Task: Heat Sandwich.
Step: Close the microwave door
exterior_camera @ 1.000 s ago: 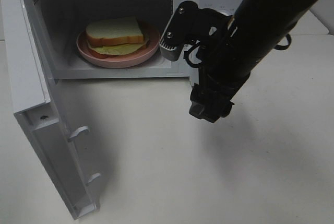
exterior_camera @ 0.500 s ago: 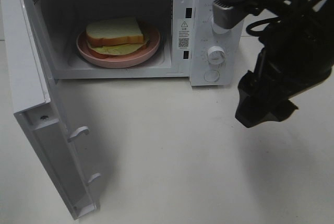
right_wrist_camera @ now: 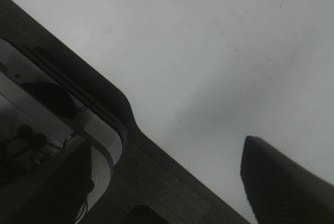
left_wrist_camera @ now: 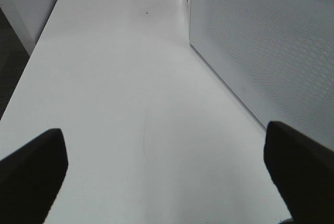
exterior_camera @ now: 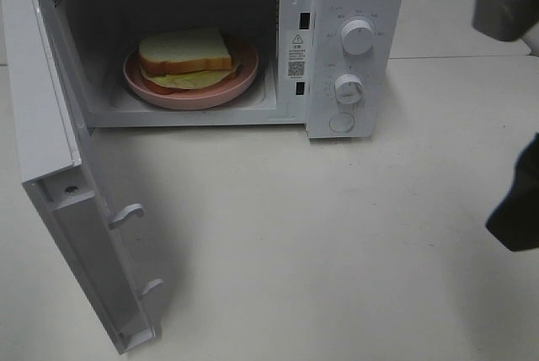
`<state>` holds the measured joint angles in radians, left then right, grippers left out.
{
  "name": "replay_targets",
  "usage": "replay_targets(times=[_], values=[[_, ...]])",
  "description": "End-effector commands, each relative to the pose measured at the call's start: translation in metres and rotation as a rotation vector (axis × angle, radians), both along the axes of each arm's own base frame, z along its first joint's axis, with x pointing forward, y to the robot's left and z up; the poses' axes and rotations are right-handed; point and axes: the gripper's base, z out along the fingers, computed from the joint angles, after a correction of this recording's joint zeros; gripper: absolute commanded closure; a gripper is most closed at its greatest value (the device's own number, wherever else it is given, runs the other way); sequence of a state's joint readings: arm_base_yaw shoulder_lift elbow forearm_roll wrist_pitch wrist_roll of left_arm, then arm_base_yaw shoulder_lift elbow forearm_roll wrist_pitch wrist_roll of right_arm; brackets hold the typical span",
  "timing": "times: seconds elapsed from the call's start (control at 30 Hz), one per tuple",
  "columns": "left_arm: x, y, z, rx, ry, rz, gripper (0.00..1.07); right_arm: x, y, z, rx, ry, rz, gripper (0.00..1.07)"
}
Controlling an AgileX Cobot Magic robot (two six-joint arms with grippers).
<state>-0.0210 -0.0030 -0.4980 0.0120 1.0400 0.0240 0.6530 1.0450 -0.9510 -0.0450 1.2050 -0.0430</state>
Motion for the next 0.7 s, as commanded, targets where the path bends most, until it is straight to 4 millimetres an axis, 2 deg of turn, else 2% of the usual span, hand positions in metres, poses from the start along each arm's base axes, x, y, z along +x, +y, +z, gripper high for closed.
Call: replay_targets(times=[0.03, 0.13, 0.27, 0.43, 0.57, 0.7], values=[[-0.004, 0.0, -0.001, -0.003, -0.027, -0.005, 0.09, -0.024, -0.017, -0.003, -0.008, 0.023, -0.011, 0.31], [-0.004, 0.0, -0.001, -0.003, -0.027, -0.005, 0.09, -0.035, -0.027, -0.006, 0.009, 0.001, -0.015, 0.31], [-0.004, 0.0, -0.001, -0.003, -0.027, -0.005, 0.09, -0.062, -0.05, -0.017, 0.06, -0.054, -0.064, 0.31], [-0.004, 0.0, -0.001, -0.003, -0.027, -0.005, 0.09, -0.069, -0.061, -0.024, 0.087, -0.098, -0.123, 0.31], [-0.004, 0.0, -0.001, -0.003, -0.027, -0.005, 0.09, -0.083, -0.078, -0.037, 0.144, -0.204, -0.251, 0.31], [-0.004, 0.0, -0.001, -0.003, -0.027, -0.005, 0.09, -0.088, -0.083, -0.043, 0.172, -0.257, -0.314, 0.31]])
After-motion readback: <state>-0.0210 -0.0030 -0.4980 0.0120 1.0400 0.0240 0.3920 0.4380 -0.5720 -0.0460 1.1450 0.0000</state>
